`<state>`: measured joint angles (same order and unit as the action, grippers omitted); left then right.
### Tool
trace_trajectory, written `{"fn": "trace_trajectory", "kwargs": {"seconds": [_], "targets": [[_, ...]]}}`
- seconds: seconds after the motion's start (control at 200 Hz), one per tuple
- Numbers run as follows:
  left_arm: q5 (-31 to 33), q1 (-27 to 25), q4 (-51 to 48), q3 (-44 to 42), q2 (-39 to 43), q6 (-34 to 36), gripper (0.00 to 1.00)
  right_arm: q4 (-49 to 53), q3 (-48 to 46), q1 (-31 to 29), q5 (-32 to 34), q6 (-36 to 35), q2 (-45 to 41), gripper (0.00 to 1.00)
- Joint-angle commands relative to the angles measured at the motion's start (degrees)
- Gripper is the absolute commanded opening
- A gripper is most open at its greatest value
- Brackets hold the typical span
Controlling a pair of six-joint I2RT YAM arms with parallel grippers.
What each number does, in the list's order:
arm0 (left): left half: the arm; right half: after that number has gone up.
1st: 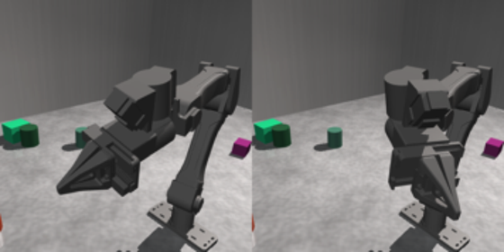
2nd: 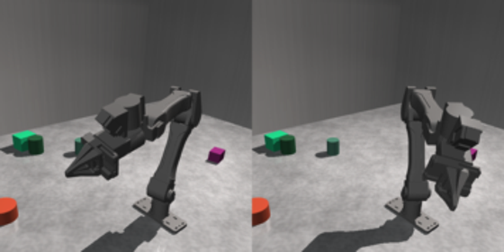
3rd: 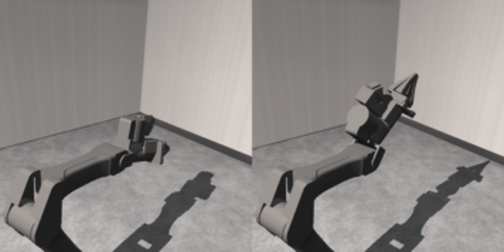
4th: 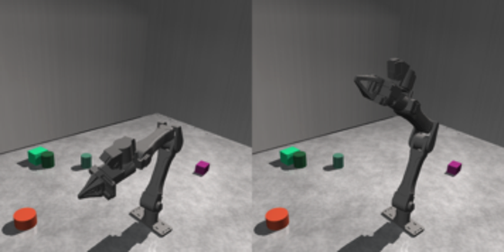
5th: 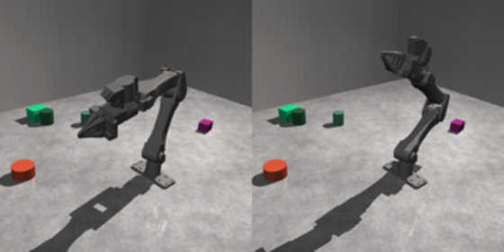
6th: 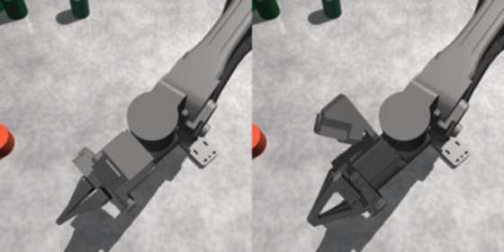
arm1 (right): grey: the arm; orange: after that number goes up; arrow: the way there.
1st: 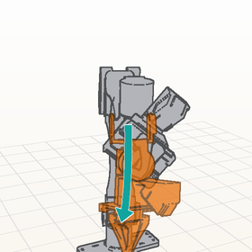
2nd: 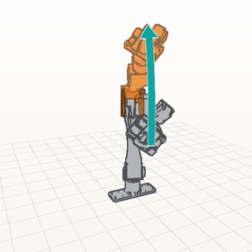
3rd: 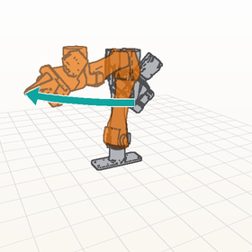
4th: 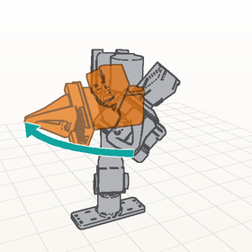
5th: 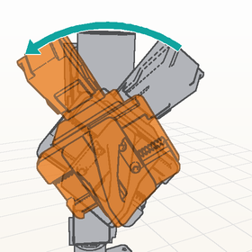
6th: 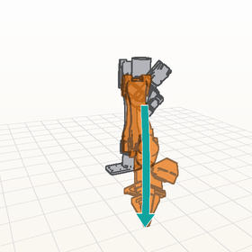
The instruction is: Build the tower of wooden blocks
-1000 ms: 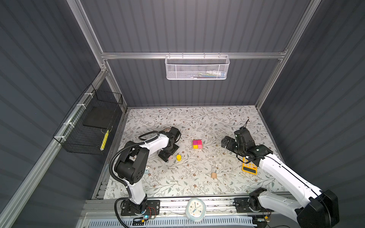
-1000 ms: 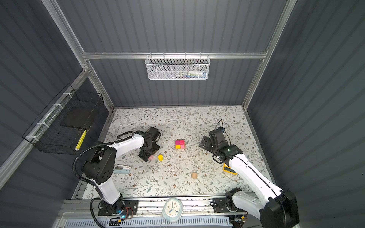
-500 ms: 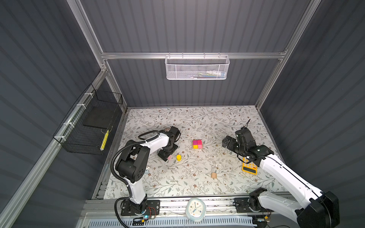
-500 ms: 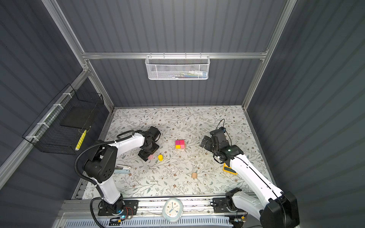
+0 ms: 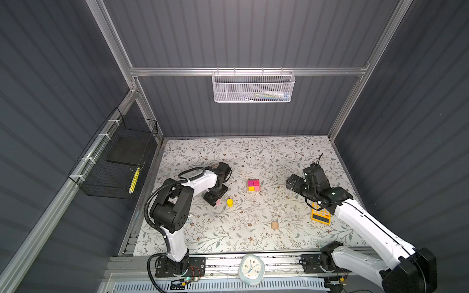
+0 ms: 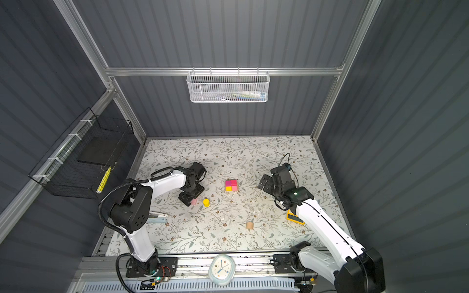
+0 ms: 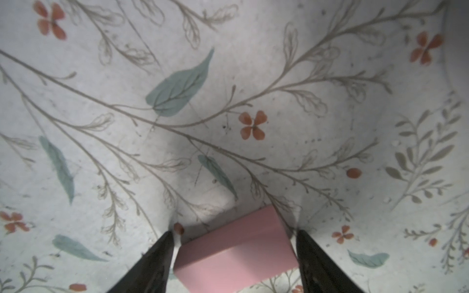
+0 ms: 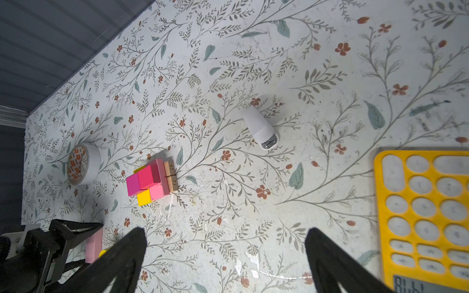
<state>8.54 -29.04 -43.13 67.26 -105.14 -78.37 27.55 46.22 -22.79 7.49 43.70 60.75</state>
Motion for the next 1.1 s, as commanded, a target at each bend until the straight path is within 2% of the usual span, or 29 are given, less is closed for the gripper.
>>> {"fn": "trace_trajectory", "kwargs": {"seconds": [0.0, 0.22, 0.565, 0.876, 1.096], "targets": [[-1.72, 0.24, -0.31, 0.85, -1.13, 2.51, 0.75, 0.88, -0.77, 0.35, -0.07, 0.77, -0.72, 0.99], [-2.63, 0.12, -1.54, 2.49, -2.58, 7.13, 0.72, 0.86, -0.85, 0.29, -0.59, 1.21, -0.72, 0.99], [-2.15, 0.12, -3.62, 3.24, -3.68, 12.01, 0.56, 1.19, -1.22, 0.29, -0.96, 1.65, -1.24, 0.99], [-0.82, 0.12, -4.28, 3.04, -2.15, 12.47, 0.61, 1.45, -1.35, 0.29, -1.34, 1.48, -2.30, 0.99], [2.26, -0.78, -4.67, 3.68, 3.22, 15.40, 0.65, 0.58, -1.61, 0.36, -4.41, 0.49, -2.91, 0.99]]}}
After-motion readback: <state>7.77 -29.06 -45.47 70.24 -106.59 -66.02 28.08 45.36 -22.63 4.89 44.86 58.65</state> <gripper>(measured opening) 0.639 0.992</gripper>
